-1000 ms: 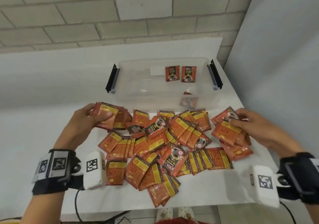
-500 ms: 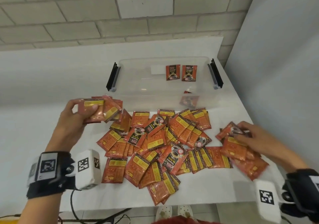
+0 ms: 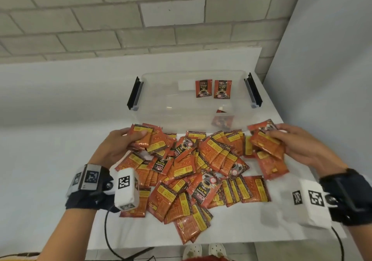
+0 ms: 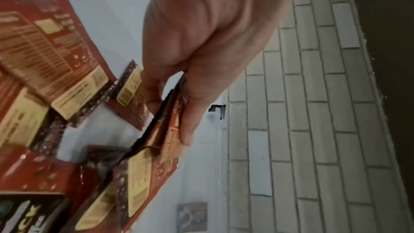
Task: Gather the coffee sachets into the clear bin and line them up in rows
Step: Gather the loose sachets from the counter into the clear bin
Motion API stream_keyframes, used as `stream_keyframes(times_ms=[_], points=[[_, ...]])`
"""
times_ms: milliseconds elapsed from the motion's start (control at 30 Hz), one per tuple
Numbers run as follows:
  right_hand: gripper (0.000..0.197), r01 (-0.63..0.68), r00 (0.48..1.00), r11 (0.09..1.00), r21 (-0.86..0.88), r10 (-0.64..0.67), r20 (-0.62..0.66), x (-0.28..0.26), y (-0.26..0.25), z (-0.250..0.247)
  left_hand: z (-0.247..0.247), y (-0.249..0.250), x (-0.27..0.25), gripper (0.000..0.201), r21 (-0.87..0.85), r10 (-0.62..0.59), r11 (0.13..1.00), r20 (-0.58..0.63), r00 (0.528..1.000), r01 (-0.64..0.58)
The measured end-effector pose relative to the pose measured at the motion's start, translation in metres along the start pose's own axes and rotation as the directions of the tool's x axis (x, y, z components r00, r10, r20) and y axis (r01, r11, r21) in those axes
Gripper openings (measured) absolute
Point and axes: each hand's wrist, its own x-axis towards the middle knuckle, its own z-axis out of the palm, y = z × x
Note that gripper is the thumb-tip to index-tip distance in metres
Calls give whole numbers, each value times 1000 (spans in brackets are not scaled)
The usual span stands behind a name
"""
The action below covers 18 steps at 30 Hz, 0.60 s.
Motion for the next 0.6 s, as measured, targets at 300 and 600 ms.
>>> stream_keyframes(times_ms=[300,600], points=[[13,-71,995,950,-303,90,50,25,9,54,13,-16,17,35,246,107,968,-219,970,-51],[16,-38,980,971,-236,83,180,12,-10,23,-6,28,-21,42,143,213,969,-66,975,-202]])
